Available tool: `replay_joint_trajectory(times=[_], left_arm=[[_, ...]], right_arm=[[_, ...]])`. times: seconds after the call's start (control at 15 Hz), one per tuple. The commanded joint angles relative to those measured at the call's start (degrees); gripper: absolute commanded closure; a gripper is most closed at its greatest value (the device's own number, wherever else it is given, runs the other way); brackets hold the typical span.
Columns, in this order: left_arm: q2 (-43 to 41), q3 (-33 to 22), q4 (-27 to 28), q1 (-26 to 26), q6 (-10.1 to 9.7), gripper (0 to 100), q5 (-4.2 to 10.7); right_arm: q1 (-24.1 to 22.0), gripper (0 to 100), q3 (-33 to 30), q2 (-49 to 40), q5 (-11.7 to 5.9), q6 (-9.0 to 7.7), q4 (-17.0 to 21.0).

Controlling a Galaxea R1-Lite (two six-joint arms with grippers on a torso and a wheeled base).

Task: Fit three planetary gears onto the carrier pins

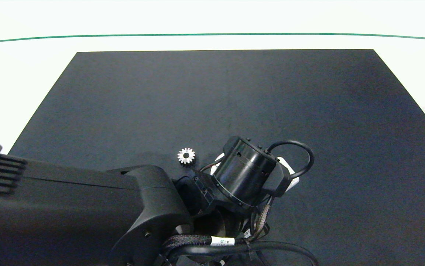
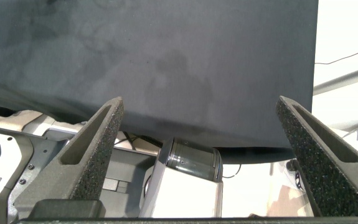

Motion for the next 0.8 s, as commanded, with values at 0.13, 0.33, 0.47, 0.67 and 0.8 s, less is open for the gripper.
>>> replay_joint_trajectory(times=[0.13,0.33,0.47,0.67,0.8], left_arm=[[0.13,-0.95,0.01,0.0,0.05,93,0.16],[0.39,-0.69,0.1,0.08,-0.04,93,0.16],[0.83,-0.6,0.01,0.0,-0.12,93,0.07],[0.92,-0.77,0.01,0.0,-0.21,93,0.07],[1.1,-0.77,0.01,0.17,-0.3,93,0.07]], right_arm=[[0.1,0,0.02,0.09,0.08,-0.11,0.43],[0.1,0,0.02,0.09,0.08,-0.11,0.43],[0.1,0,0.02,0.09,0.08,-0.11,0.43],[0.1,0,0.02,0.09,0.08,-0.11,0.43],[0.1,0,0.02,0.09,-0.01,-0.11,1.22]])
